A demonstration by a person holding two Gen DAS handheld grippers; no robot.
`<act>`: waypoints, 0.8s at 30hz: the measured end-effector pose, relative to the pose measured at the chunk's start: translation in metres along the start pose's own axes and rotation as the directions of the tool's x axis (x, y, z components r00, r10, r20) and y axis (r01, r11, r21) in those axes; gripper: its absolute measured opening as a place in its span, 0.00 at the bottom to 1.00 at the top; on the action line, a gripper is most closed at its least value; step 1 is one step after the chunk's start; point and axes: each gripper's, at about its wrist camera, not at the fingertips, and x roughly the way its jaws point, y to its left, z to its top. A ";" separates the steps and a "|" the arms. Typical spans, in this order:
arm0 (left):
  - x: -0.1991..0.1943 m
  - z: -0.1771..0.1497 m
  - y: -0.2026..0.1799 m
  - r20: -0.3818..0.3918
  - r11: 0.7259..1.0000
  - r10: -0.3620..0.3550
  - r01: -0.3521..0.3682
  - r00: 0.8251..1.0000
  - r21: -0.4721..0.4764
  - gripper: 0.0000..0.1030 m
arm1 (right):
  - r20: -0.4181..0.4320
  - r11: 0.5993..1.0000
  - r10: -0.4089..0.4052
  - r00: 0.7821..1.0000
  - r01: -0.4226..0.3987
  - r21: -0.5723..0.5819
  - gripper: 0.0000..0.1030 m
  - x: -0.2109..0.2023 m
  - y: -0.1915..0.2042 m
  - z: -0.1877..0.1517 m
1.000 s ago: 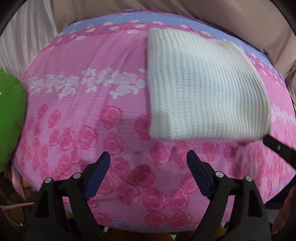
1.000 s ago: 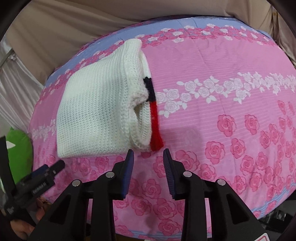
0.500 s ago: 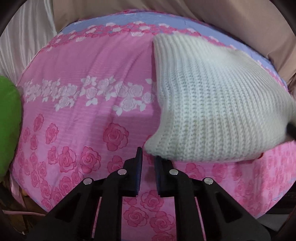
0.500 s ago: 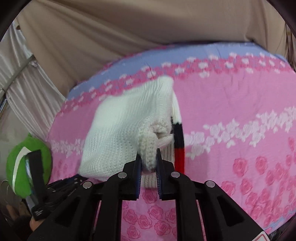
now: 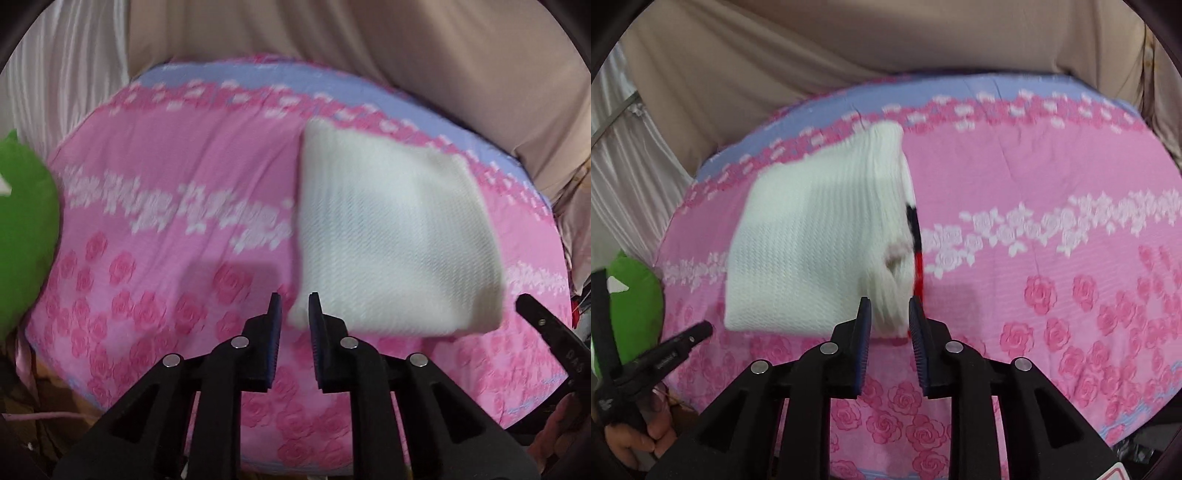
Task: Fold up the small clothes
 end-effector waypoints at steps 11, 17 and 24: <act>0.067 0.008 -0.021 -0.082 0.993 0.091 -0.084 0.992 0.087 0.25 | -0.171 0.998 -0.063 0.983 0.060 -0.025 0.00 0.070 -0.008 0.010; 0.073 0.010 -0.025 -0.095 0.990 0.116 -0.106 0.989 0.097 0.26 | -0.180 0.983 -0.148 0.973 0.125 -0.131 0.00 0.086 -0.001 0.001; 0.055 0.006 -0.026 -0.093 0.994 0.100 -0.094 0.991 0.063 0.30 | -0.094 0.998 -0.052 0.994 0.050 -0.024 0.00 0.037 0.000 0.011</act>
